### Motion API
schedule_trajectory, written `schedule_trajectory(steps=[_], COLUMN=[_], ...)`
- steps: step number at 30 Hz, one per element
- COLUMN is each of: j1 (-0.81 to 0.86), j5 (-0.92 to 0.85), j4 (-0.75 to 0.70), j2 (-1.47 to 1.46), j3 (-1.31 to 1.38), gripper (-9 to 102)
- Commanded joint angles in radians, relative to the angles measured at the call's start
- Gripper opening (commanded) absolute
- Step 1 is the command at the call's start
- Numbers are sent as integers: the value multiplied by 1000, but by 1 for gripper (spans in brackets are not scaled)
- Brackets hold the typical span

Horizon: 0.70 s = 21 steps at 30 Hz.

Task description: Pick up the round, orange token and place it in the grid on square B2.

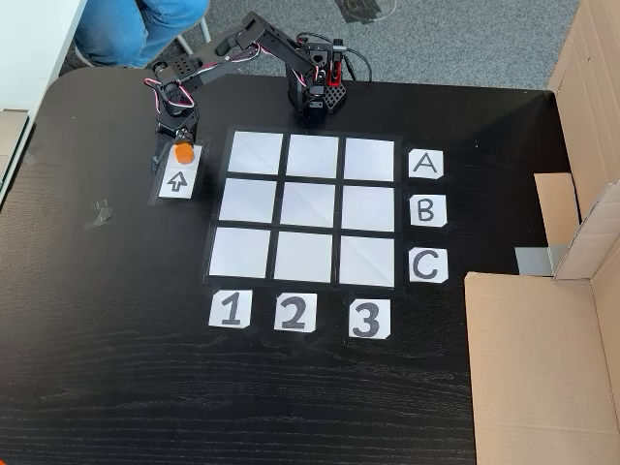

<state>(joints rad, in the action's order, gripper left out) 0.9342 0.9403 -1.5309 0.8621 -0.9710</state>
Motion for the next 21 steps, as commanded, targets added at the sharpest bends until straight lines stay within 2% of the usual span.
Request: schedule_trajectory(steps=[1, 3, 4, 13, 21], j1=[-9, -12, -14, -5, 15], j5=[8, 8, 12, 15, 15], j4=[8, 18, 32, 37, 38], j2=[5, 3, 3, -11, 199], j3=[48, 48, 48, 52, 34], gripper=[41, 5, -1, -1, -1])
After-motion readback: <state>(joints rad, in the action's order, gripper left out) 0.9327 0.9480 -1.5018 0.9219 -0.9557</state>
